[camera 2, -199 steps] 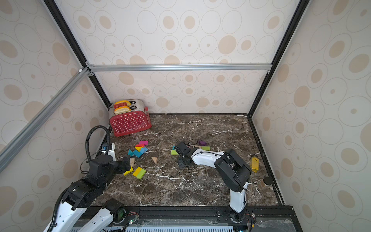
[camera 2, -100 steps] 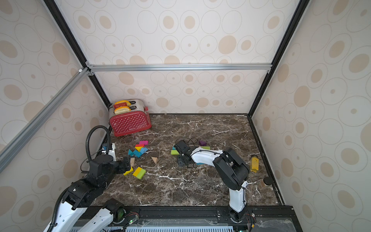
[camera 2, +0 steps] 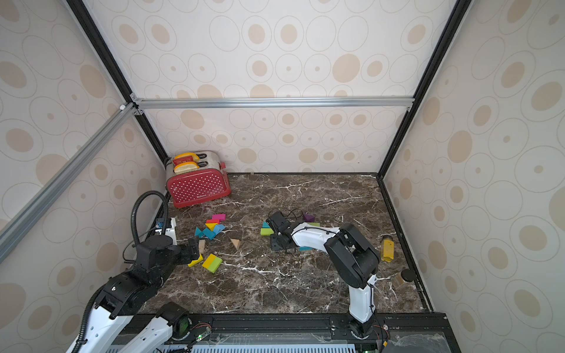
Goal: Assemble a piece of candy with building blocks
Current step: Assemble the building block at the center of the board, then pick up the building block from the center of the board.
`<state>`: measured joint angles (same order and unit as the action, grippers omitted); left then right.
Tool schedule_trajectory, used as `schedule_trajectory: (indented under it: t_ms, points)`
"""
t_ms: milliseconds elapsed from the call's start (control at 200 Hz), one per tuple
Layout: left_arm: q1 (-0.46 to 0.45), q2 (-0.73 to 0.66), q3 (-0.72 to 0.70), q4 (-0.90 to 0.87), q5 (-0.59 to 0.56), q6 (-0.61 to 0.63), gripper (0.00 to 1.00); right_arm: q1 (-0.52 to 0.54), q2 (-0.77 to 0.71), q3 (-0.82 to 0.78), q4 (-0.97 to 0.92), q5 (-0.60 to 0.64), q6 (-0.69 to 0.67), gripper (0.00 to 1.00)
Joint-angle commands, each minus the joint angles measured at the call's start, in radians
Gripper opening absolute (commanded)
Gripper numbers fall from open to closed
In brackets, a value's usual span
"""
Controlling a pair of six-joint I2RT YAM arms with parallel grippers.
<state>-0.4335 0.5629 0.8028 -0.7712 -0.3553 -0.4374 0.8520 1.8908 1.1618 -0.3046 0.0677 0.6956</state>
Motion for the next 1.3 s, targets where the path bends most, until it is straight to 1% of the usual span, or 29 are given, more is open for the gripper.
schedule_trajectory:
  t_ms: [0, 205, 341, 391, 551, 661, 766, 786, 816, 846, 891, 926, 956, 1027, 1087, 1122, 1152, 1212, 1252, 1297]
  points:
    - [0.004, 0.007, -0.001, 0.016, 0.007, 0.009, 0.9, -0.006, 0.03, 0.015, -0.005, -0.005, 0.012, 0.34]
    - [0.003, 0.017, -0.002, 0.017, 0.018, 0.009, 0.9, -0.006, 0.008, 0.016, -0.017, -0.029, 0.003, 0.34]
    - [0.003, 0.036, -0.008, 0.023, 0.051, 0.008, 0.9, 0.003, -0.071, -0.008, -0.026, -0.054, -0.013, 0.35]
    - [0.003, 0.055, -0.012, 0.026, 0.07, -0.003, 0.88, 0.006, -0.115, -0.023, -0.025, -0.06, -0.029, 0.36]
    - [0.003, 0.173, -0.049, 0.05, 0.139, -0.138, 0.82, 0.008, -0.277, -0.113, 0.039, -0.049, -0.106, 0.46]
    - [0.001, 0.256, -0.115, 0.105, 0.209, -0.232, 0.8, 0.006, -0.344, -0.16, 0.049, -0.031, -0.191, 0.53]
    - [0.002, 0.342, -0.159, 0.172, 0.246, -0.317, 0.8, 0.005, -0.384, -0.197, 0.058, -0.045, -0.255, 0.57]
    - [0.001, 0.36, -0.162, 0.178, 0.254, -0.324, 0.81, 0.005, -0.389, -0.205, 0.063, -0.047, -0.263, 0.58]
    - [0.001, 0.383, -0.162, 0.178, 0.257, -0.346, 0.85, 0.003, -0.398, -0.218, 0.069, -0.053, -0.275, 0.58]
    - [0.0, 0.403, -0.166, 0.176, 0.247, -0.381, 0.9, 0.003, -0.404, -0.226, 0.073, -0.057, -0.283, 0.59]
    - [-0.001, 0.426, -0.173, 0.166, 0.231, -0.448, 0.94, 0.0, -0.411, -0.239, 0.076, -0.059, -0.288, 0.6]
    - [-0.001, 0.44, -0.176, 0.173, 0.235, -0.466, 0.95, -0.003, -0.417, -0.248, 0.08, -0.063, -0.289, 0.6]
    - [-0.002, 0.448, -0.177, 0.172, 0.224, -0.492, 0.99, -0.005, -0.422, -0.259, 0.086, -0.067, -0.292, 0.6]
    - [-0.004, 0.45, -0.182, 0.145, 0.15, -0.606, 0.99, -0.007, -0.433, -0.277, 0.099, -0.076, -0.296, 0.6]
    - [-0.004, 0.44, -0.186, 0.158, 0.128, -0.617, 0.99, -0.011, -0.437, -0.286, 0.102, -0.082, -0.299, 0.6]
    - [-0.005, 0.426, -0.177, 0.146, 0.09, -0.645, 0.99, -0.013, -0.439, -0.289, 0.102, -0.088, -0.302, 0.6]
    - [-0.005, 0.411, -0.17, 0.099, 0.053, -0.667, 0.99, -0.013, -0.44, -0.29, 0.099, -0.09, -0.305, 0.6]
    - [-0.004, 0.368, -0.181, 0.096, 0.005, -0.706, 0.99, -0.014, -0.444, -0.294, 0.1, -0.091, -0.307, 0.6]
    - [-0.003, 0.336, -0.198, 0.094, -0.013, -0.746, 0.99, -0.016, -0.446, -0.296, 0.098, -0.093, -0.307, 0.6]
    - [-0.003, 0.301, -0.232, 0.128, -0.01, -0.755, 0.99, -0.015, -0.449, -0.298, 0.098, -0.097, -0.308, 0.6]
